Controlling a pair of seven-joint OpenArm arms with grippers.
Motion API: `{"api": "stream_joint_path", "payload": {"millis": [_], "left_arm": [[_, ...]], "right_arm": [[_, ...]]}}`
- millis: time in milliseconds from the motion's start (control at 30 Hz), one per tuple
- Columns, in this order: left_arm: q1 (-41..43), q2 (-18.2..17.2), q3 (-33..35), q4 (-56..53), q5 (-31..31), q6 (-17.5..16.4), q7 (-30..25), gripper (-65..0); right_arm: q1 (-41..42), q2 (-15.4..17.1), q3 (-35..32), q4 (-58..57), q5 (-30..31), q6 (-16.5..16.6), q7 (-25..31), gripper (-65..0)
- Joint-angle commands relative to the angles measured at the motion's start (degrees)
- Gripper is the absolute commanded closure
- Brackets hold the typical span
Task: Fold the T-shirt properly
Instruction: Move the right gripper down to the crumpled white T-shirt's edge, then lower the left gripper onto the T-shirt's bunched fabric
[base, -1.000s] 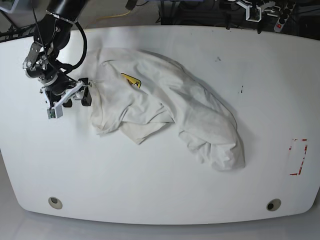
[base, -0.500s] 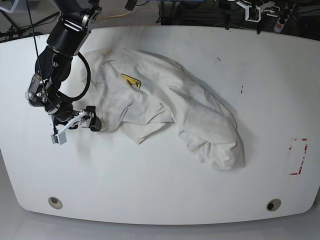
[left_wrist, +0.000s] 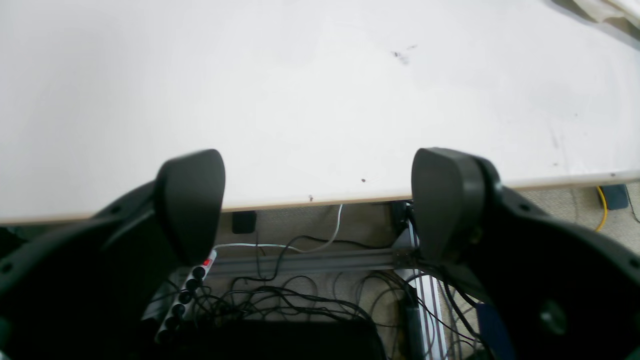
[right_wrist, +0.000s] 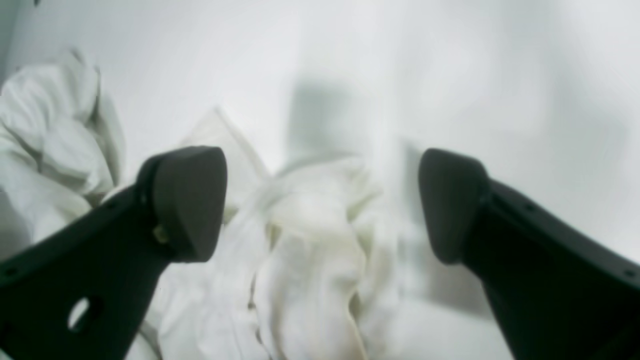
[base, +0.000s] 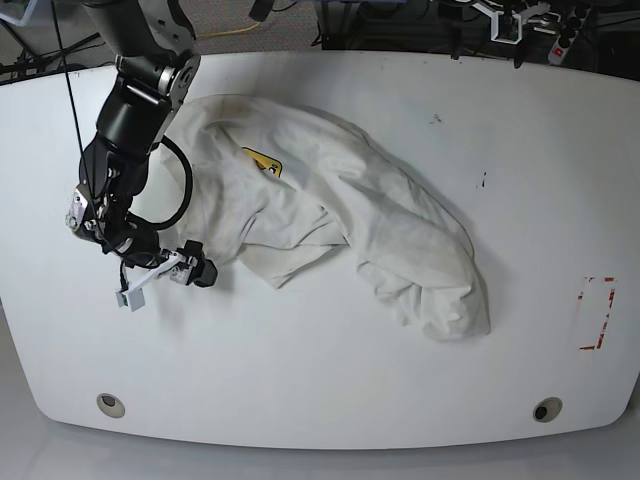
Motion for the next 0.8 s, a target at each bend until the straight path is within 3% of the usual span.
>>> {"api": "stream_joint_path", "payload": {"millis": [0, 100, 333, 467, 567, 767], "left_arm": [[0.92, -0.05, -0.11, 0.86, 0.04, 0.3, -1.36, -54.3], [0.92, -0.05, -0.11, 0.86, 0.04, 0.3, -1.36, -54.3], [0.92, -0.05, -0.11, 0.86, 0.04, 0.3, -1.36, -54.4], [0.3, -0.05, -0.11, 0.86, 0.04, 0.3, -1.36, -54.4], [-1.02, -0.05, -0.11, 0.86, 0.21, 0.3, -1.36, -54.4], [-1.98, -0.05, -0.2, 0.95, 0.21, 0.3, -1.27, -54.3]], "right_arm": [[2.03, 0.68, 0.03, -1.18, 1.04, 0.22, 0.88, -56.0], [2.11, 0.5, 0.03, -1.27, 1.04, 0.14, 0.88, -54.9], [2.11, -0.82, -4.9, -1.18, 0.95, 0.14, 1.14, -36.0], [2.03, -0.9, -5.69, -1.18, 1.39, -3.29, 2.55, -28.7], [1.94, -0.99, -6.22, -1.18, 1.48, -5.84, 4.04, -19.8], [1.94, -0.82, -6.3, 0.14, 1.57, -6.19, 4.04, 0.0]]}}
